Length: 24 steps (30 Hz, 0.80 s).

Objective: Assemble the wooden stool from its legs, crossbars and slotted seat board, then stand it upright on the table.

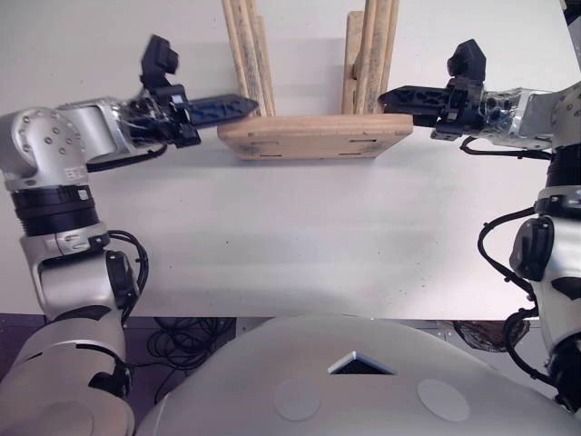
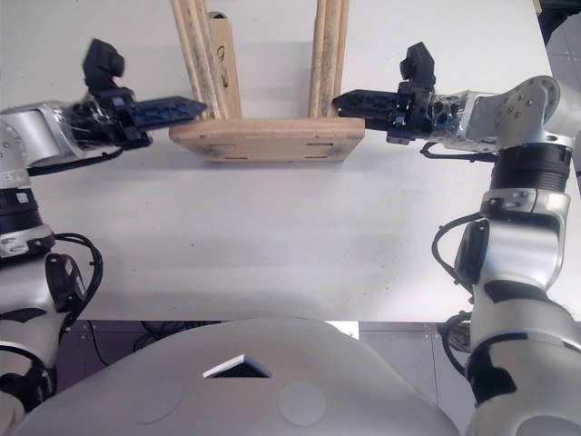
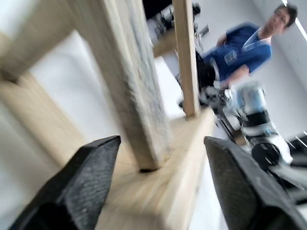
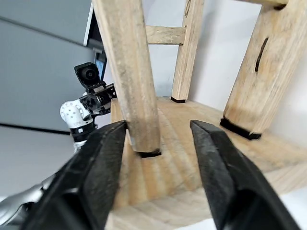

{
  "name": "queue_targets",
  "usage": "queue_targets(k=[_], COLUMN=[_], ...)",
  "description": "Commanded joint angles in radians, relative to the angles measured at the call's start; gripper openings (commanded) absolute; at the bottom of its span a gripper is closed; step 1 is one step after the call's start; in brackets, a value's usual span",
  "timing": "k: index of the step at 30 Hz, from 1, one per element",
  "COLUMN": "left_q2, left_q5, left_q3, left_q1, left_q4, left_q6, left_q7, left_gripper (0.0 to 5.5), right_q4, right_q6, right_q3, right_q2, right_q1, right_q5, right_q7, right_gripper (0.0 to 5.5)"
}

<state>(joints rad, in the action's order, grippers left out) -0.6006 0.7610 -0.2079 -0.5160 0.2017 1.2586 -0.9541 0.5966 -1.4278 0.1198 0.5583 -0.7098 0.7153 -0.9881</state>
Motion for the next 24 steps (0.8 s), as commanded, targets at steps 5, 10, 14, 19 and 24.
queue_targets(k=[5, 10, 14, 19, 24], left_q2=[-0.079, -0.094, -0.056, 0.027, 0.074], left_q5=[-0.206, -0.404, -0.438, -0.455, -0.478], left_q3=[0.035, 0.157, 0.188, 0.221, 0.244], left_q1=[0.05, 0.129, 0.093, 0.026, -0.047], left_q4=[0.141, 0.267, 0.329, 0.391, 0.486], left_q6=[-0.57, -0.952, -1.046, -1.093, -1.123], left_q7=[-0.157, -0.253, -0.298, -0.307, -0.333], left_gripper=[3.37, 3.88, 4.23, 4.23, 4.23], right_q4=[0.031, -0.051, -0.172, -0.353, -0.274], right_q6=[0.3, 0.651, 0.777, 0.88, 0.969], right_q3=[0.059, 0.067, 0.056, -0.036, -0.109], right_q2=[0.056, 0.132, 0.172, 0.121, 0.052], right_q1=[0.031, 0.213, 0.395, 0.507, 0.426], right_q5=[-0.092, -0.184, -0.202, -0.262, -0.334], right_q7=[0.019, -0.089, -0.202, -0.208, -0.159], right_gripper=[3.17, 3.72, 4.34, 4.54, 4.37])
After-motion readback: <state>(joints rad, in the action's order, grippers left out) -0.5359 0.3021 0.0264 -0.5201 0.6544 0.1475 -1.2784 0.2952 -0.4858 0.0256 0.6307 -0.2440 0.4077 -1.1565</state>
